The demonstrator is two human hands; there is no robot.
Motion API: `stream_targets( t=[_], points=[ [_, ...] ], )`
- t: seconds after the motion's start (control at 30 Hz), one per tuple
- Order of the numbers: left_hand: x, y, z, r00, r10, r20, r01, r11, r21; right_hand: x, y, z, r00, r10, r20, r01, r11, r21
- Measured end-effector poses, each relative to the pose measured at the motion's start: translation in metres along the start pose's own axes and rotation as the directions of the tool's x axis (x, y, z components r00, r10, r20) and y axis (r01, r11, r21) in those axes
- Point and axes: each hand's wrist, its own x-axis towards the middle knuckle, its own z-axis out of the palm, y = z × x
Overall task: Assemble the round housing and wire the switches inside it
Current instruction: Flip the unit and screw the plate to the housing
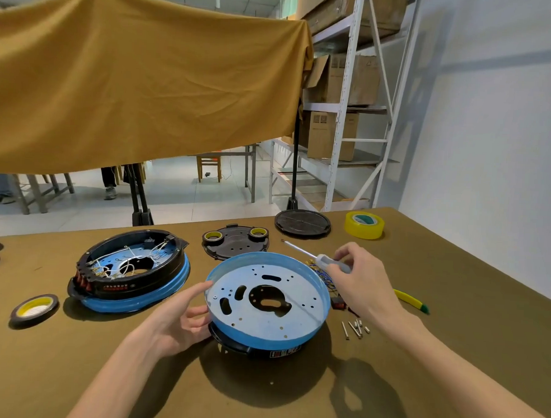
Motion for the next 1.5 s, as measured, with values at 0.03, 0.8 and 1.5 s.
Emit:
stream_targets(
  t=[0.03,0.8,1.5],
  points=[
    [0.001,-0.001,-0.001,1.0,0.002,-0.001,-0.002,1.0,0.002,0.003,-0.007,0.004,0.999,0.003,0.033,-0.004,0.999,0.053],
    [0.014,-0.021,-0.029,0.994,0.09,0.063,-0.092,0.995,0.044,0.025,-0.072,0.045,0.844,-0.352,0.404,0.477,0.836,-0.269],
    [0.012,-0.022,-0.025,0.995,0.095,0.009,-0.096,0.992,0.083,0.037,-0.122,0.041,0.678,-0.449,0.582,0.703,0.627,-0.335]
  ],
)
